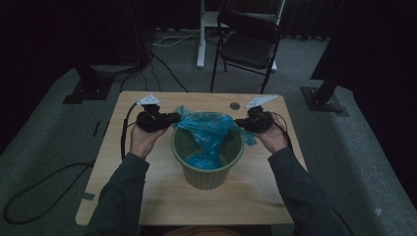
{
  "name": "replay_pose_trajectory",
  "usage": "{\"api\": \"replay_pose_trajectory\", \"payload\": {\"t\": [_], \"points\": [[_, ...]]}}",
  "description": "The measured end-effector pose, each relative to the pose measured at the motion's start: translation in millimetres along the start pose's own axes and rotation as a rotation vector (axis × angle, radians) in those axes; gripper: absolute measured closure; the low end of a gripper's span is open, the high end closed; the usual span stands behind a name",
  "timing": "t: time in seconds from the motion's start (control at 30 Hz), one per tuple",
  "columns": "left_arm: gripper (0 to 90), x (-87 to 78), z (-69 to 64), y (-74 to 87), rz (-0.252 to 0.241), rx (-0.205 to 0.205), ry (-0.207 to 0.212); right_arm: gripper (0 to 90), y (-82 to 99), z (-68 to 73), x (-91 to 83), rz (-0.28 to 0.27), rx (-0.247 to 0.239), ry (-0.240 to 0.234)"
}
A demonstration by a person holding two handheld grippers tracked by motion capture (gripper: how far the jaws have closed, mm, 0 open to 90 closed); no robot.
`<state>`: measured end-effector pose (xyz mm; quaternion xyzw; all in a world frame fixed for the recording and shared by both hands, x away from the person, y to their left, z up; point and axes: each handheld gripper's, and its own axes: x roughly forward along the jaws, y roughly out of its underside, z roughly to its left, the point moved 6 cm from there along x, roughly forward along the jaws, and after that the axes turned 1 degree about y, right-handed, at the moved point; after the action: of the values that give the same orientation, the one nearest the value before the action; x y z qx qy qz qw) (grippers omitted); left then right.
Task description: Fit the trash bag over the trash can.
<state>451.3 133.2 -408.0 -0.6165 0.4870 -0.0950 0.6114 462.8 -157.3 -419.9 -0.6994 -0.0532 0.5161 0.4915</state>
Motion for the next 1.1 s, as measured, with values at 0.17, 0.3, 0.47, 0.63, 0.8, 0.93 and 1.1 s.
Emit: {"api": "replay_pose_trajectory", "payload": {"t": [0.17, 0.3, 0.47, 0.63, 0.8, 0.93, 1.1], "points": [[78.7, -4.8, -0.6, 4.9, -0.004, -0.009, 0.016, 90.0, 11.4, 2.4, -3.5, -0.008, 0.029, -0.042], [78.5, -11.1, -5.7, 10.0, -0.012, -0.011, 0.062, 90.0, 19.9, 6.3, -10.9, -0.015, 0.029, -0.061], [77.6, -19.9, -6.7, 8.0, -0.036, -0.025, 0.087, 84.8, 25.3, 9.9, -23.4, -0.025, 0.007, -0.03], [72.1, -19.9, -8.6, 3.4, -0.042, -0.03, 0.113, 74.7, 19.1, 8.1, -40.4, -0.088, 0.022, -0.001], [62.6, -12.7, -12.3, 2.4, -0.029, -0.026, 0.132, 67.7, 10.6, 14.0, -53.8, -0.152, 0.025, -0.009], [63.7, -6.6, -16.1, 4.2, -0.004, -0.017, 0.135, 64.2, 8.5, 21.8, -57.1, -0.17, 0.008, -0.034], [71.5, -9.2, -13.3, 6.1, -0.005, -0.04, 0.139, 62.2, 13.3, 24.0, -51.1, -0.138, 0.01, -0.066]]}}
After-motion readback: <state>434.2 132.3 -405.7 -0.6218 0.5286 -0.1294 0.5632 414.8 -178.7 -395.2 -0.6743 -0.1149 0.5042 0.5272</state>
